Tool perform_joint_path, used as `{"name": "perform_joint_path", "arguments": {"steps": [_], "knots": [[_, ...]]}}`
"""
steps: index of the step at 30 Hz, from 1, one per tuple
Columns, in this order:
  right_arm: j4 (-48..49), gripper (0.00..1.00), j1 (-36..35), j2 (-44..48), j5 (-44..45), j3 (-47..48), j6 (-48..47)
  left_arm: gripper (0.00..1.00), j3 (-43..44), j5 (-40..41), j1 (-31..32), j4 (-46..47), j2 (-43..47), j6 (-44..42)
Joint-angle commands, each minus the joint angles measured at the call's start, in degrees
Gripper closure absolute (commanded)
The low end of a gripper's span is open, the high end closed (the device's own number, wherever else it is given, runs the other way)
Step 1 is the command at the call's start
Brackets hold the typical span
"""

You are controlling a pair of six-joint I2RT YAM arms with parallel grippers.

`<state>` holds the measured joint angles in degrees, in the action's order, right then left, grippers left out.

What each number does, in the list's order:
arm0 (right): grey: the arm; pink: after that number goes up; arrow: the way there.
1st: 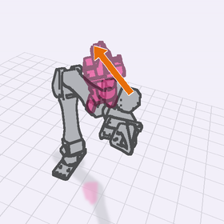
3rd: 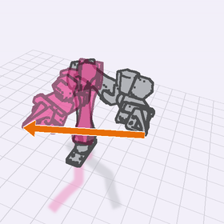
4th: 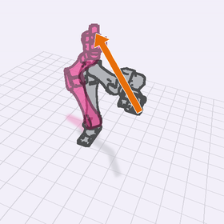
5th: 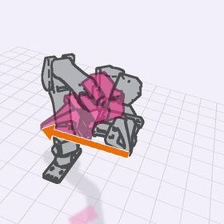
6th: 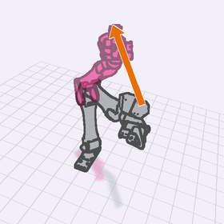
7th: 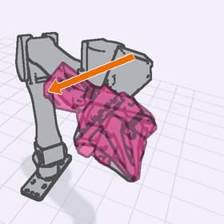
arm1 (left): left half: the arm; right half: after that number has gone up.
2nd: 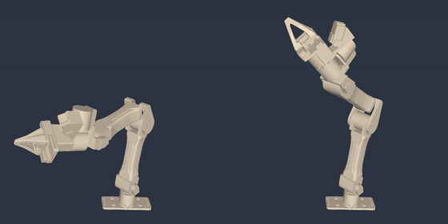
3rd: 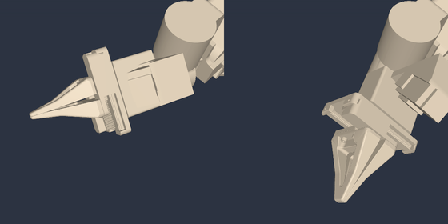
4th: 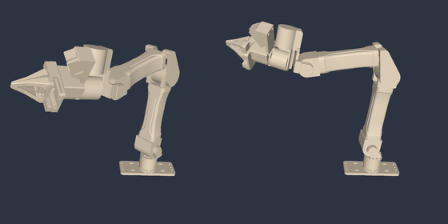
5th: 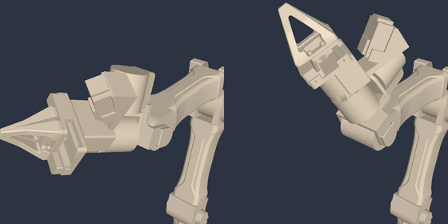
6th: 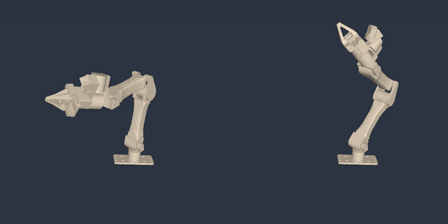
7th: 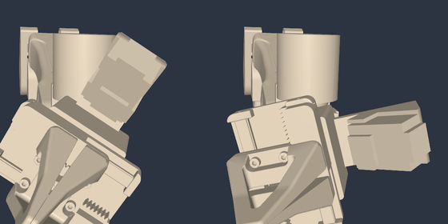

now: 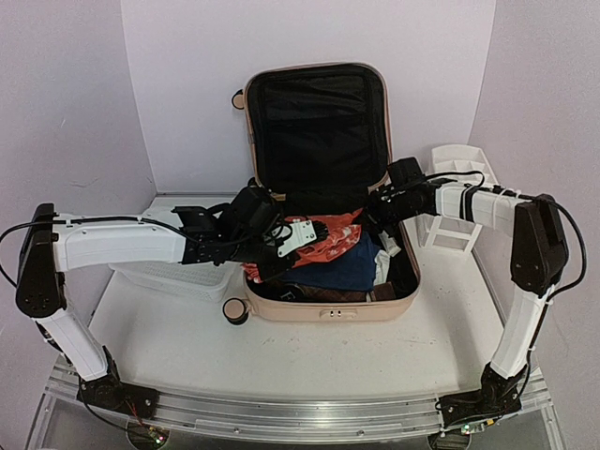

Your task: Open, take out, and arrange the luggage

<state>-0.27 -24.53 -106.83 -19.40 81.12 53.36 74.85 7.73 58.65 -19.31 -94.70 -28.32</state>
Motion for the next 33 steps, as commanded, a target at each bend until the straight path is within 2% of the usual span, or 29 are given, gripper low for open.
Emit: {"name": "perform_joint_path", "arguments": {"steps": [1,7,9,13,14,16,22,23,28,33], "knots": [[-5.30,0.90,0.19,3.81,6.56,7.29,-6.97,1.00,3.02,1.97,1.11,0.74,4.59,-1.93],[-9.51,0.86,-0.53,5.21,9.10,10.85,-11.26,1.00,5.26,6.13,0.93,-0.33,5.84,-7.16],[-9.78,0.78,-0.57,5.31,9.23,10.99,-11.77,1.00,5.92,6.59,0.69,-0.71,6.18,-8.29],[-9.80,0.72,-0.52,5.44,9.74,9.87,-11.58,1.00,6.58,5.24,0.32,-1.06,6.80,-8.69],[-9.83,0.72,-0.56,5.36,9.76,9.45,-11.47,1.00,6.62,4.75,0.32,-1.08,6.68,-8.62],[-9.50,0.92,-0.55,4.96,9.17,8.85,-11.44,1.00,6.63,4.21,0.32,-1.04,6.48,-8.31],[-8.89,0.93,-0.57,4.02,8.93,8.53,-11.22,1.00,6.75,4.04,0.32,-1.02,6.56,-8.24],[-8.87,1.00,-0.59,4.00,8.81,8.69,-11.06,1.00,6.84,4.48,0.32,-1.07,6.61,-8.37],[-6.65,1.00,-0.52,4.19,4.94,10.35,-8.77,1.00,7.70,7.64,-0.56,-1.16,7.44,-9.66],[0.56,1.00,-0.68,5.69,-0.26,11.36,-5.40,1.00,8.74,9.23,-3.33,-1.25,10.95,-11.68]]}}
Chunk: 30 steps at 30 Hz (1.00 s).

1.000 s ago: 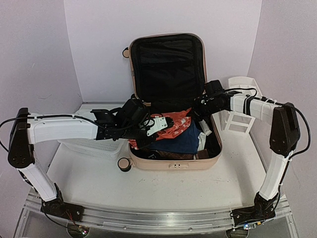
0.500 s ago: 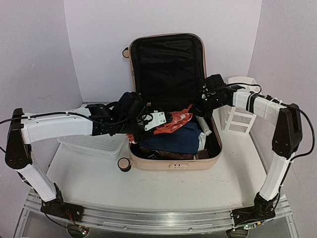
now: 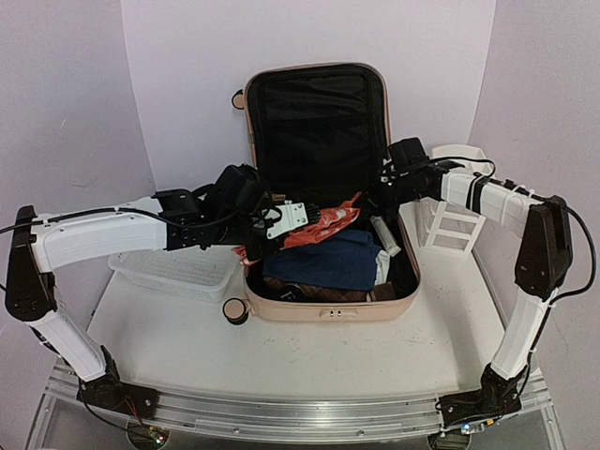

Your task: Open, take out, and arrange the luggage

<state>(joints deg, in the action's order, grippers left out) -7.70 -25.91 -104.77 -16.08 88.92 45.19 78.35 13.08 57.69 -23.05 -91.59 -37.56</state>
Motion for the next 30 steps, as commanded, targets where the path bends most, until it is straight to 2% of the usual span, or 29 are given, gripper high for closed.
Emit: {"name": "perform_joint_path", "arguments": {"steps": [1,5,9,21,30], "knots": [[9.61,1.00,0.64,3.73,-4.70,3.95,3.59,1.00,5.44,4.10,-3.02,2.42,8.75,-2.91],[16.34,1.00,-0.59,2.99,-8.95,5.42,7.63,1.00,5.48,4.62,-5.17,1.53,13.00,-3.92],[19.24,1.00,-4.11,-0.23,-10.45,10.99,8.84,1.00,3.37,8.35,-6.90,0.84,16.99,-5.60],[28.29,1.00,-13.96,-18.82,-9.79,32.91,13.05,1.00,-2.75,20.95,-10.90,-1.91,28.74,-8.69],[38.69,1.00,-17.56,-32.83,-5.61,41.67,15.89,1.00,-10.18,22.99,-22.29,-1.70,31.90,-6.03]]}}
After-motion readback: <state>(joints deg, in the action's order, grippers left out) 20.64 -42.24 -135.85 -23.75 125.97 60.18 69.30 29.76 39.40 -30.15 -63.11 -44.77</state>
